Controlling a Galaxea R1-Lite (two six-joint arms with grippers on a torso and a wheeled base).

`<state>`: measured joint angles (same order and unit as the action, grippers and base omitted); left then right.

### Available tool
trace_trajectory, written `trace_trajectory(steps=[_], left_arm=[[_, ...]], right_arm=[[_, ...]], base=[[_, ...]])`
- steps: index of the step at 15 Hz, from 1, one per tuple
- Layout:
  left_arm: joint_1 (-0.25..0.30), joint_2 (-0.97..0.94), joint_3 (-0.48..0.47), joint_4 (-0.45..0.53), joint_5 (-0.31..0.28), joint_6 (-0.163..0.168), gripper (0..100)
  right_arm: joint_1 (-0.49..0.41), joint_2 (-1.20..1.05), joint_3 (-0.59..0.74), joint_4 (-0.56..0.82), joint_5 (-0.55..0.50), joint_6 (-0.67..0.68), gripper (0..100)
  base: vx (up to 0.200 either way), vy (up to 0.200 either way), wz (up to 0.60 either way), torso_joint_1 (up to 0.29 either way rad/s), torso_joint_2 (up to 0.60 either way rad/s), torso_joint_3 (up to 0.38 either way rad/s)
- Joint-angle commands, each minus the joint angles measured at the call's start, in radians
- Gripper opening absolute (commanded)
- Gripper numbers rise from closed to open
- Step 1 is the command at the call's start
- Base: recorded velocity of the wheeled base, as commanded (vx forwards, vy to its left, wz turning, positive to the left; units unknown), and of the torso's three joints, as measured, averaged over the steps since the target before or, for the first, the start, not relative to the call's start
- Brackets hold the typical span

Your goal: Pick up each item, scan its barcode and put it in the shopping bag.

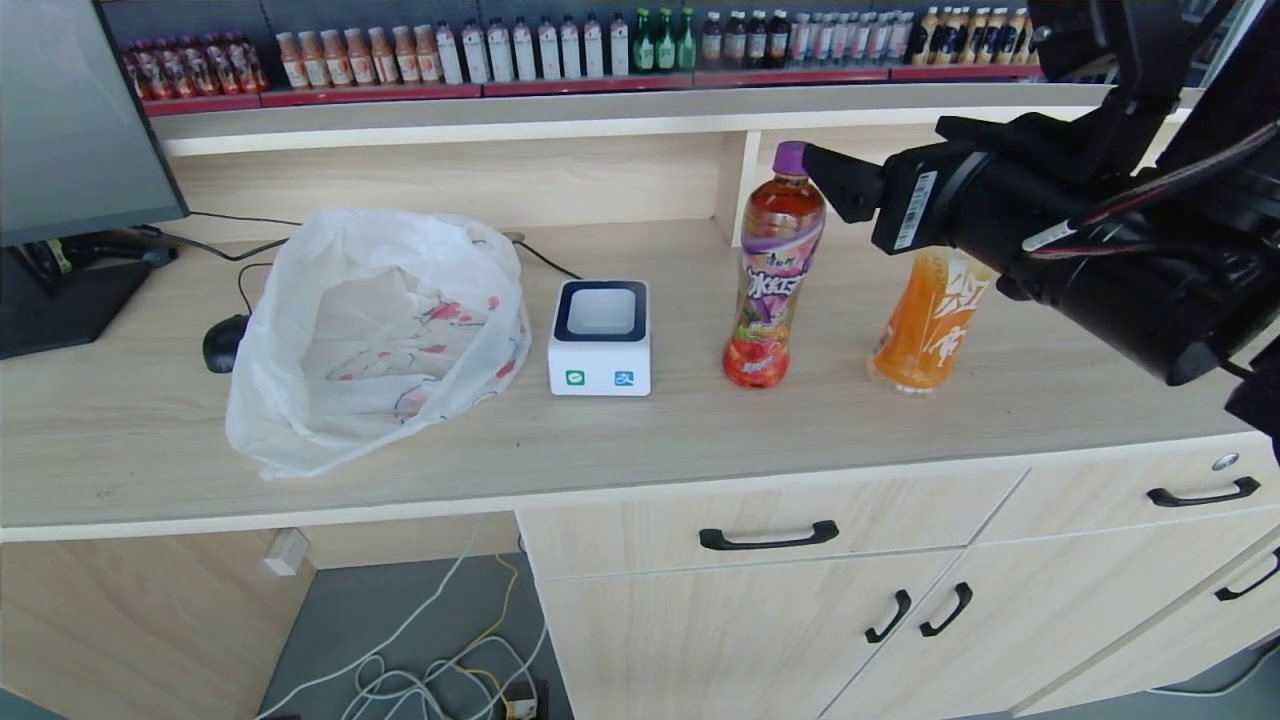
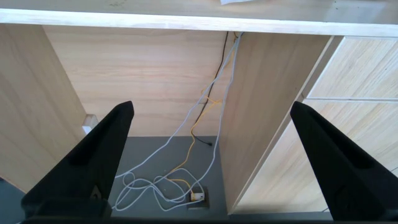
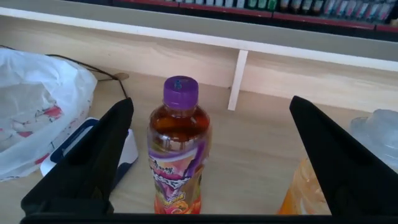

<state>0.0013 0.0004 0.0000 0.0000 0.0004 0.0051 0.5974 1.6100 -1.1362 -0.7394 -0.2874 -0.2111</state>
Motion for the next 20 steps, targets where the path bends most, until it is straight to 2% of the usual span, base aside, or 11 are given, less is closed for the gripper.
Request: trace_trajectory(steps=[1,2,5,13,18,20], left_arm=[[0.000,0.000,0.000,0.000,0.001,0.001,100],[0.000,0.000,0.000,0.000,0.001,-0.001,100],[0.000,0.000,0.000,0.000,0.000,-0.001,100],[0.000,0.000,0.000,0.000,0.000,-0.001,100],[0.000,0.000,0.000,0.000,0.000,-0.001,100],[0.000,0.000,0.000,0.000,0.000,0.001,100]], right_arm=[[0.005,0.056,-0.027,-0.012,-0.024,0.022,100],[0.005,0.057,-0.027,-0.014,-0.025,0.022,100],[0.016,0.202,-0.082,-0.175,-0.101,0.033,100],[0.019,0.265,-0.111,-0.210,-0.121,0.030,100],[0.019,0.338,-0.111,-0.334,-0.151,0.021,100],[0.018,0.350,-0.111,-0.334,-0.154,0.022,100]], base=[[0.000,0.000,0.00,0.000,0.00,0.000],[0.000,0.000,0.00,0.000,0.00,0.000],[0.000,0.000,0.00,0.000,0.00,0.000],[0.000,0.000,0.00,0.000,0.00,0.000],[0.000,0.000,0.00,0.000,0.00,0.000],[0.000,0.000,0.00,0.000,0.00,0.000]])
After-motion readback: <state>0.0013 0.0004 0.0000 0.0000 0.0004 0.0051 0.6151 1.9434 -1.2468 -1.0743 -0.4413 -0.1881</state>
